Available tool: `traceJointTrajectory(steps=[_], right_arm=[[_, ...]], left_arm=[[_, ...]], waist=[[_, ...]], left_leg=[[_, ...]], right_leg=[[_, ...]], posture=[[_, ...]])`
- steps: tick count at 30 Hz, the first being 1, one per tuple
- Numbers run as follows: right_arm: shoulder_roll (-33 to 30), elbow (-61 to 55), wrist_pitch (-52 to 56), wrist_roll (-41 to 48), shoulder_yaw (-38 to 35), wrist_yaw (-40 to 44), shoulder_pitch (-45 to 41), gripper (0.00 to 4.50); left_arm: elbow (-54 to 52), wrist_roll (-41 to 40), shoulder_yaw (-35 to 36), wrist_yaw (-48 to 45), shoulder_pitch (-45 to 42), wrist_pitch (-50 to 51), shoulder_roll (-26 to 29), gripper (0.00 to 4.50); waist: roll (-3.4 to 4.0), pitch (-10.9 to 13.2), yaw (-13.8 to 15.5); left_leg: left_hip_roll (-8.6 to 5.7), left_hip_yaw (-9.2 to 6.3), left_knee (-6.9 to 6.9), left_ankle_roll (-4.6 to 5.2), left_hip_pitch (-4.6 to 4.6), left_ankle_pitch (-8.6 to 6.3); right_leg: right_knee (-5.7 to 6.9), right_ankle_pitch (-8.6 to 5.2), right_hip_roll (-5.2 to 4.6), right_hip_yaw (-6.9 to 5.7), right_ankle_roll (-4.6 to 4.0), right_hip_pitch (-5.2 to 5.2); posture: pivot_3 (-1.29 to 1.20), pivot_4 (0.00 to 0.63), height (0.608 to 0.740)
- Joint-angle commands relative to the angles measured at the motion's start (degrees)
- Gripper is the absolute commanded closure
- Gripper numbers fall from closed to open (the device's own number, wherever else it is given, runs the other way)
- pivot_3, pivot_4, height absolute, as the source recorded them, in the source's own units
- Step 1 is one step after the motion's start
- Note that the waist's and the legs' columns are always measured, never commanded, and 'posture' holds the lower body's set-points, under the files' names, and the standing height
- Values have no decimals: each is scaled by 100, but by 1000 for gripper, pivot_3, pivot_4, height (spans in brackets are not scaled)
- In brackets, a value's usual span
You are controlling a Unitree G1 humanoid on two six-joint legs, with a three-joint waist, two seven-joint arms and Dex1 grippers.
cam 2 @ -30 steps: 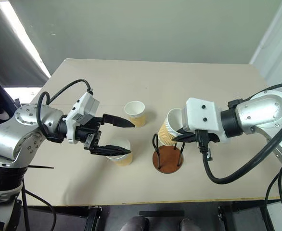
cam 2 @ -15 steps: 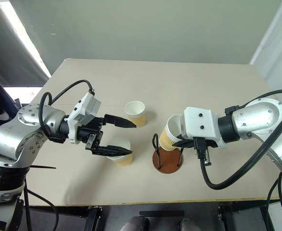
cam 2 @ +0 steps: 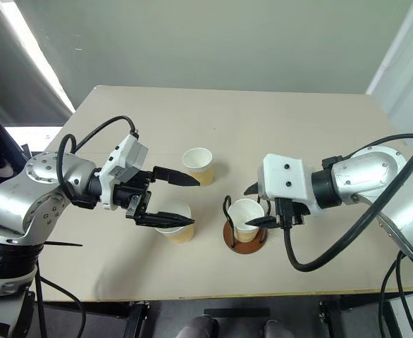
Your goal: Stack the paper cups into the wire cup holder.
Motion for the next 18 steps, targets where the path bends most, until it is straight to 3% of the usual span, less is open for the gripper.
traceJointTrajectory(steps=[1, 6, 9, 18], right_arm=[[163, 23, 259, 413, -663, -290, -54, 1811], [331, 155, 690, 1033, -1253, -569, -70, 1811], [483, 381, 928, 1444, -1622, -790, -183, 1811], [-19, 509, 985, 1735, -1702, -595, -9, 1811]], left_arm=[[-337, -127, 187, 30, -26, 31, 105, 0], [-818, -42, 333, 130, 241, -7, 414, 0], [-1230, 568, 295, 189, 744, -469, 862, 0], [-1606, 1121, 446, 611, 1464, -716, 1289, 0]], waist=[[0, 0, 0], [0, 0, -4], [0, 0, -22], [0, 0, -15]], left_leg=[[0, 0, 0, 0, 0, 0], [0, 0, -2, -1, 1, 0], [0, 1, -6, -1, 1, 0], [0, 0, -7, -3, 2, 1]], right_leg=[[0, 0, 0, 0, 0, 0], [-1, 0, 1, 0, 0, 0], [-5, 0, 2, 1, 0, -1], [-1, -4, 1, 2, -6, -3]], posture=[[0, 150, 740], [0, 150, 740], [0, 150, 740], [0, 150, 740]])
